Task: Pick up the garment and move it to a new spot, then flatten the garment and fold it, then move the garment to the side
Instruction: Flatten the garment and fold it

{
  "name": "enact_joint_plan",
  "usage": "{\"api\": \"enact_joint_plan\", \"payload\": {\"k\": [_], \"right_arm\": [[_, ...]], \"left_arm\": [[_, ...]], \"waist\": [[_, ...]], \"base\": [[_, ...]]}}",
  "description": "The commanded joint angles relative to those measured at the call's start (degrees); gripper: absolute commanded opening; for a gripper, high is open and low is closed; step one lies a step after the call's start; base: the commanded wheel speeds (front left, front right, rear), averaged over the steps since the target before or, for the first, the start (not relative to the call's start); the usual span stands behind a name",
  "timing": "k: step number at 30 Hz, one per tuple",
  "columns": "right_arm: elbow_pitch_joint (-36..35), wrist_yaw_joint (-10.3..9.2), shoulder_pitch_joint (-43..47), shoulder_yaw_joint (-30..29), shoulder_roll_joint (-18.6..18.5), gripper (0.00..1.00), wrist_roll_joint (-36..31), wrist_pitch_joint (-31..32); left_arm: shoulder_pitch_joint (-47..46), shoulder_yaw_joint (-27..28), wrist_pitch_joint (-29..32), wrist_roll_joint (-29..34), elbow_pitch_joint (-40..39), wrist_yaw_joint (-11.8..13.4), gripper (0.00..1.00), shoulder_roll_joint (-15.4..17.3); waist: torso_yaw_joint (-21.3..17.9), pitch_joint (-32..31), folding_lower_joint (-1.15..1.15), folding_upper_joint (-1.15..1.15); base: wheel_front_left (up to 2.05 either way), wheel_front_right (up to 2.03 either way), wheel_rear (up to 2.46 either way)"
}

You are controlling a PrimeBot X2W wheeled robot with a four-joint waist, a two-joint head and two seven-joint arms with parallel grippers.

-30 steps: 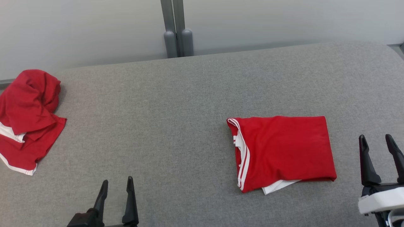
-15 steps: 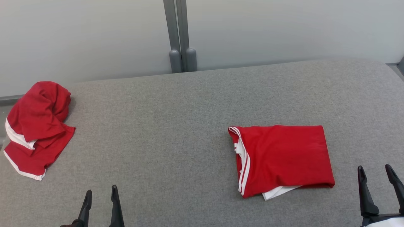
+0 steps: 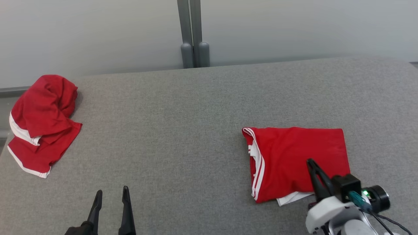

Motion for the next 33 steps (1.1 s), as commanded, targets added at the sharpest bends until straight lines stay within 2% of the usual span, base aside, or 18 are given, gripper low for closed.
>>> {"api": "enact_joint_plan", "payload": {"k": [1, 7, 10, 17, 20, 25, 26, 27, 28, 30, 33], "right_arm": [[3.45, -0.01, -3.2, 0.9, 0.66, 0.0, -0.93, -0.16], [16.67, -0.01, -12.54, 3.79, 3.17, 0.0, -3.58, -0.16], [19.05, 0.0, -14.85, 6.85, 3.31, 0.0, -3.13, -0.16], [23.32, 0.0, -17.19, 15.89, 3.34, 0.0, 3.83, -0.16], [20.83, -0.01, -17.66, 18.83, 3.37, 0.0, 6.46, -0.16], [6.64, -0.01, -13.74, 15.85, 3.12, 0.0, 6.56, -0.15], [3.52, -0.01, -12.43, 14.56, 2.61, 0.18, 6.18, -0.15], [-0.25, -0.01, -10.67, 12.68, 1.71, 0.75, 5.63, -0.15], [-3.23, -0.01, -9.02, 11.13, 1.24, 1.0, 5.42, -0.15], [-9.27, 0.0, -4.56, 7.14, 0.21, 1.0, 5.47, -0.15], [-14.26, 0.0, 1.04, 1.28, -1.99, 1.0, 4.67, -0.15]], "left_arm": [[-1.44, -0.23, 0.01, 0.01, 0.1, -0.33, 1.0, 0.2], [-2.57, -0.96, 0.01, 0.21, 1.04, -0.57, 1.0, 0.2], [-3.03, -0.83, 0.01, -0.11, 1.19, -0.53, 1.0, 0.19], [-2.93, -0.68, 0.01, -0.81, 1.51, -0.09, 1.0, 0.19], [-3.1, -0.56, 0.0, -0.94, 1.42, 0.04, 1.0, 0.19], [-3.37, 0.95, 0.0, -0.87, 0.3, 0.51, 1.0, 0.2], [-3.26, 1.29, 0.0, -0.8, 0.13, 0.56, 1.0, 0.19], [-3.11, 1.72, 0.0, -0.67, -0.1, 0.53, 1.0, 0.19], [-2.94, 2.07, 0.0, -0.58, -0.24, 0.5, 1.0, 0.19], [-1.98, 2.73, 0.01, -0.43, -0.35, 0.43, 1.0, 0.19], [-0.93, 3.54, 0.01, -0.06, -0.67, 0.27, 1.0, 0.2]], "waist": [[1.13, 1.37, 0.0, 0.0], [4.12, 2.85, 0.0, 0.0], [5.27, 3.45, 0.0, 0.0], [5.27, 4.4, 0.0, 0.0], [4.01, 4.76, 0.0, 0.0], [1.09, 4.86, 0.0, 0.0], [0.49, 4.72, 0.0, 0.0], [-0.16, 4.57, 0.0, 0.0], [-0.72, 4.28, 0.0, 0.0], [-1.9, 3.23, 0.0, 0.0], [-3.1, 2.19, 0.0, 0.0]], "base": [[0.0, 0.0, 0.0], [0.0, 0.0, 0.0], [0.0, 0.0, 0.0], [0.0, 0.0, 0.0], [0.0, 0.0, 0.0], [0.0, 0.0, 0.0], [0.0, 0.0, 0.0], [0.0, 0.0, 0.0], [0.0, 0.0, 0.0], [0.0, 0.0, 0.0], [0.0, 0.0, 0.0]]}}
